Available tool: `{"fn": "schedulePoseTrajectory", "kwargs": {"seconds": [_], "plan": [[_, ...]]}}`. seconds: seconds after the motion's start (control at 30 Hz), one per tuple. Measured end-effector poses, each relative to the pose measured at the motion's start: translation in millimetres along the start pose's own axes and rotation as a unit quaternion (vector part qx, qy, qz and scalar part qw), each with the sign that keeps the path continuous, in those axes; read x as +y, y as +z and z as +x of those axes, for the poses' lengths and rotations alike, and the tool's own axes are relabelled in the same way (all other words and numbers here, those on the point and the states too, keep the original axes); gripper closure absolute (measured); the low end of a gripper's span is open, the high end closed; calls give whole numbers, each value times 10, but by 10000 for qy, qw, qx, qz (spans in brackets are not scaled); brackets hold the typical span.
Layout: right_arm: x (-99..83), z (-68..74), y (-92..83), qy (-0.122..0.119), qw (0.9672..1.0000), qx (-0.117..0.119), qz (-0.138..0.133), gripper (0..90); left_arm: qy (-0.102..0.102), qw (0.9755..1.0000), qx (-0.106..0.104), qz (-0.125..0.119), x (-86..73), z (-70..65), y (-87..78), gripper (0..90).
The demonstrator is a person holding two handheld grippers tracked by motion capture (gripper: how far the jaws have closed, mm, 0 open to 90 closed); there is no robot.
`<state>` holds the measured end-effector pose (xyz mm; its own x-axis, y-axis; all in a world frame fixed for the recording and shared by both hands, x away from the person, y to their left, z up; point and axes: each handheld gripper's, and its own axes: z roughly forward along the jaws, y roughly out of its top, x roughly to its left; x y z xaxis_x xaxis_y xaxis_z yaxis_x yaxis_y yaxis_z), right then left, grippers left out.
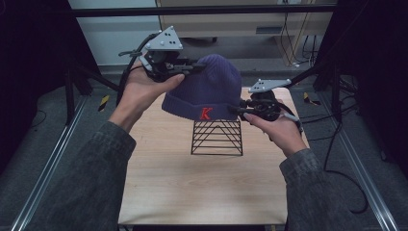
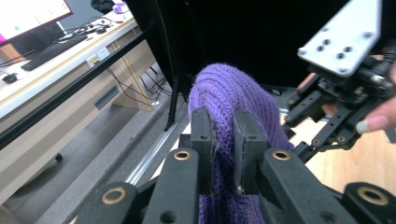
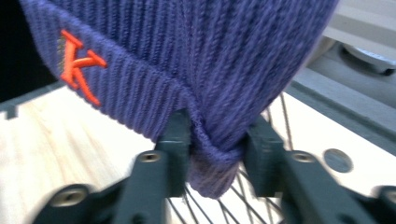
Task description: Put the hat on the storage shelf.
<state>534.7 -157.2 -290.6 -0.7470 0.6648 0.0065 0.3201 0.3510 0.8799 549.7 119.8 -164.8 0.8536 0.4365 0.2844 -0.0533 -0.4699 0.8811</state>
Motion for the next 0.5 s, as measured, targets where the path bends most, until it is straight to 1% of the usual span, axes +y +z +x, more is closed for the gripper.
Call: {"fn": "schedulePoseTrajectory", "kwargs": {"seconds": [0.03,0.1,0.13,0.17,0.2,0.23,0.33,0.37,0.43,0.5], "plan": [[0,-13,-3,-2,10000,-90,4,698,-25,10000,31,17,-15,21,42,801],[0,-54,-10,18,9997,-232,52,719,-137,9999,98,-16,-42,50,107,801],[-2,-65,-14,18,9996,-265,63,720,-142,9999,94,0,-52,63,126,801],[-14,-89,-25,-17,9993,-342,133,719,-183,9998,111,-3,-67,68,160,799],[-24,-105,-28,-40,9992,-376,162,718,-164,9998,126,38,-82,73,191,799],[-38,-118,-29,-28,9989,-410,224,717,-199,9997,101,54,-101,72,228,799],[-72,-144,-24,-51,9984,-455,338,716,-194,9995,159,178,-166,50,335,799],[-97,-156,-20,-33,9981,-486,379,716,-170,9994,201,210,-185,40,357,799],[-152,-169,-5,-62,9974,-552,448,716,-172,9993,216,243,-226,29,398,798],[-163,-170,0,-57,9973,-571,458,715,-110,9990,294,329,-260,24,434,797]]}}
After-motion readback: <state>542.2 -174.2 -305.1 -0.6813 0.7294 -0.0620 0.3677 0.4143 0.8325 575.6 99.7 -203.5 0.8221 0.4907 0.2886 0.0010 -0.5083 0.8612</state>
